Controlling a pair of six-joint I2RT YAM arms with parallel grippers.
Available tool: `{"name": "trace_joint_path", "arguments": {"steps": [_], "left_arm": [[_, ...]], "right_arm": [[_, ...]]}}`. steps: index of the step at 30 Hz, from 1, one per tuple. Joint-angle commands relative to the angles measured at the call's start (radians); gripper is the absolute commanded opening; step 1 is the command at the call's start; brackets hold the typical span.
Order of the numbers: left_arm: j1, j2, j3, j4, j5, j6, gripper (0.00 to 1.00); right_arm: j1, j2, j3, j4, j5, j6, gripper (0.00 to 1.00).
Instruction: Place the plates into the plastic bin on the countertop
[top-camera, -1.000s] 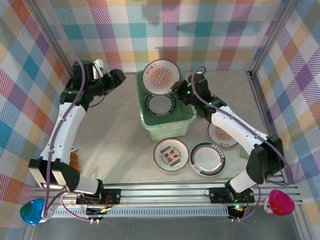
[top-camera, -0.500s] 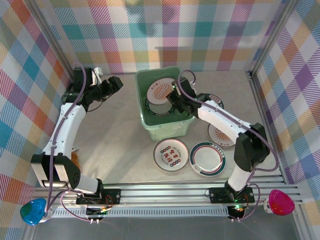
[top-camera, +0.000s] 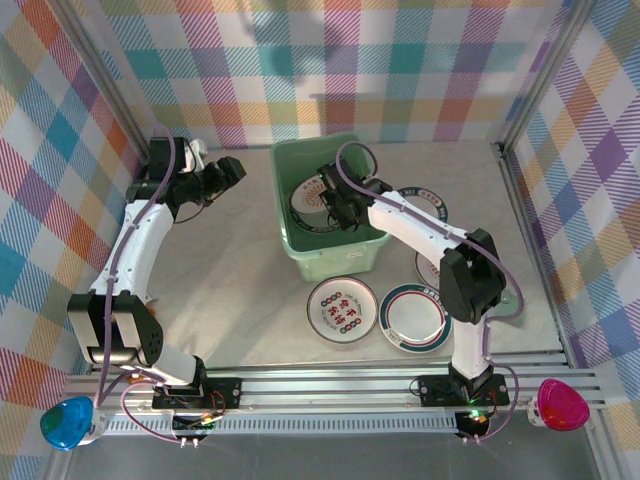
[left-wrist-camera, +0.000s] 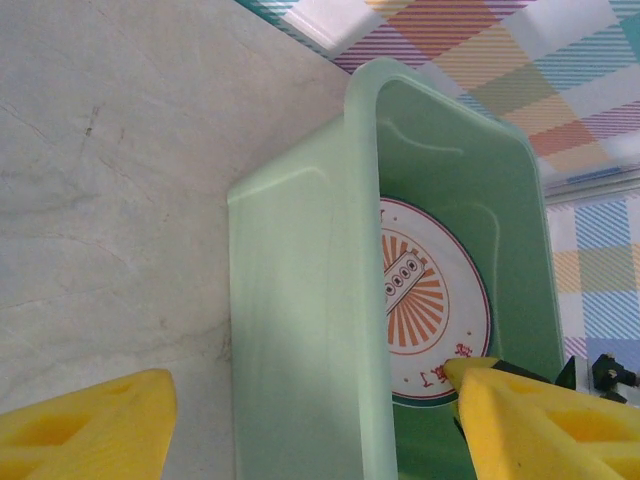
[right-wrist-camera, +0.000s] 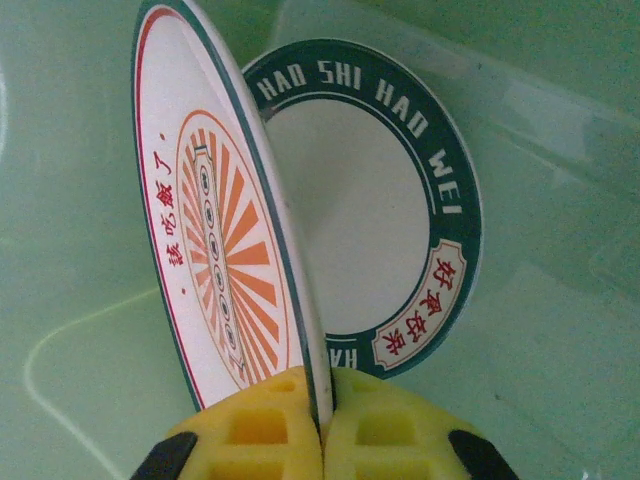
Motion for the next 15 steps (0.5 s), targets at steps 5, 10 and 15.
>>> {"name": "trace_joint_path", "arguments": {"steps": [5,10,15], "left_arm": [[0.015,-0.001,-0.023,-0.014,0.022,0.028,0.74],[0.018,-0.003,-0.028,-0.021,0.015,0.033,0.74],[0.020,-0.003,-0.030,-0.038,0.018,0.034,0.74]], "right_arm": [[0.010,0.058,0.079,-0.078,0.032,0.120,0.00],[0.022,0.101,0.124,-0.112,0.047,0.163,0.00],[0.026,0.141,0.131,-0.117,-0.023,0.247,0.00]]}}
